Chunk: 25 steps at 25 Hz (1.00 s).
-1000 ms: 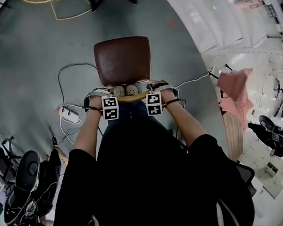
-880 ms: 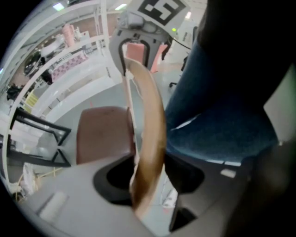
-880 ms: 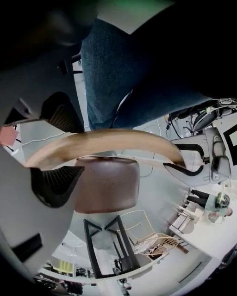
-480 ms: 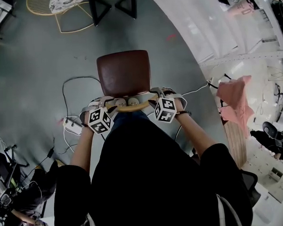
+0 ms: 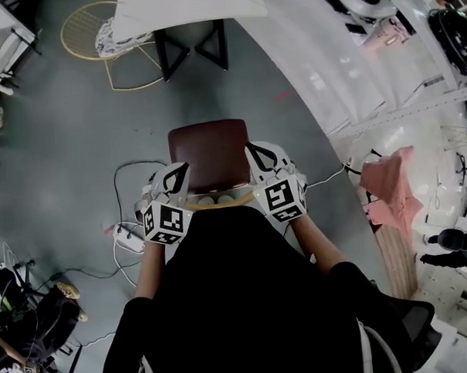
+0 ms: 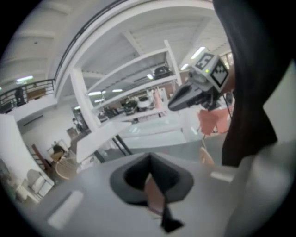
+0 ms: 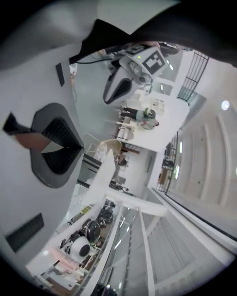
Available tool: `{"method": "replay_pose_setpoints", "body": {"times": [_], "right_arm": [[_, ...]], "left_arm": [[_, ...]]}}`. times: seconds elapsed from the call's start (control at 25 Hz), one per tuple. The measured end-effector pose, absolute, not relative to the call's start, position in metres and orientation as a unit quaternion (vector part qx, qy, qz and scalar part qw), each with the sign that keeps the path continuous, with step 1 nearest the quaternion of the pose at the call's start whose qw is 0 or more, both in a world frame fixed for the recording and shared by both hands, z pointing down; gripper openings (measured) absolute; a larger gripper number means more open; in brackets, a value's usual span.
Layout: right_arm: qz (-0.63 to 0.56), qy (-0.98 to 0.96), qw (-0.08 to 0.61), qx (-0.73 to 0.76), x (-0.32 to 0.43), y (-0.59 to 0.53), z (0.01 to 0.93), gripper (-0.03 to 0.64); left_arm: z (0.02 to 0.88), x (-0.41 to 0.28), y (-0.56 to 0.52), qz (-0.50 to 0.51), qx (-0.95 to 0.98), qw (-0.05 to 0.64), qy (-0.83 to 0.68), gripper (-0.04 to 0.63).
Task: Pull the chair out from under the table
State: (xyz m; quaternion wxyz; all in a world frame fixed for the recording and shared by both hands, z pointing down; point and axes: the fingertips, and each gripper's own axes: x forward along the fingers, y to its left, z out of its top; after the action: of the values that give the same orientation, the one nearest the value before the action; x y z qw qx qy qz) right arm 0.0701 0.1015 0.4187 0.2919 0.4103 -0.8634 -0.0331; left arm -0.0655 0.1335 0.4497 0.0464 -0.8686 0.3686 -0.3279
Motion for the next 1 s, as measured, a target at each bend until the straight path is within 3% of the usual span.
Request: {"method": "replay_pose_setpoints", "body": {"times": [0.16,0.44,0.6,1.0], "right_arm": [[-0.015,-0.863,0.181,0.472,0.073,0.088,0.354,0.021],[-0.033,-0.856,0.059,0.513,0.074,0.088,0.267,0.020],[-0.057,-0.844,0.037,0.532,0.079,0.092,0.238,0.021],[-0.048,-0.852,0.031,0.520,0.069,0.107,0.241,0.020]], "left_arm": [[0.382,-0.060,0.113,-0.243,-0.868,0.061,0.429,0.008],[0.288,-0.068,0.101,-0.070,-0.858,0.020,0.509,0.008],[0.261,-0.085,0.098,-0.021,-0.839,0.009,0.543,0.008],[0.241,-0.084,0.113,-0.030,-0.830,0.059,0.554,0.008]]}}
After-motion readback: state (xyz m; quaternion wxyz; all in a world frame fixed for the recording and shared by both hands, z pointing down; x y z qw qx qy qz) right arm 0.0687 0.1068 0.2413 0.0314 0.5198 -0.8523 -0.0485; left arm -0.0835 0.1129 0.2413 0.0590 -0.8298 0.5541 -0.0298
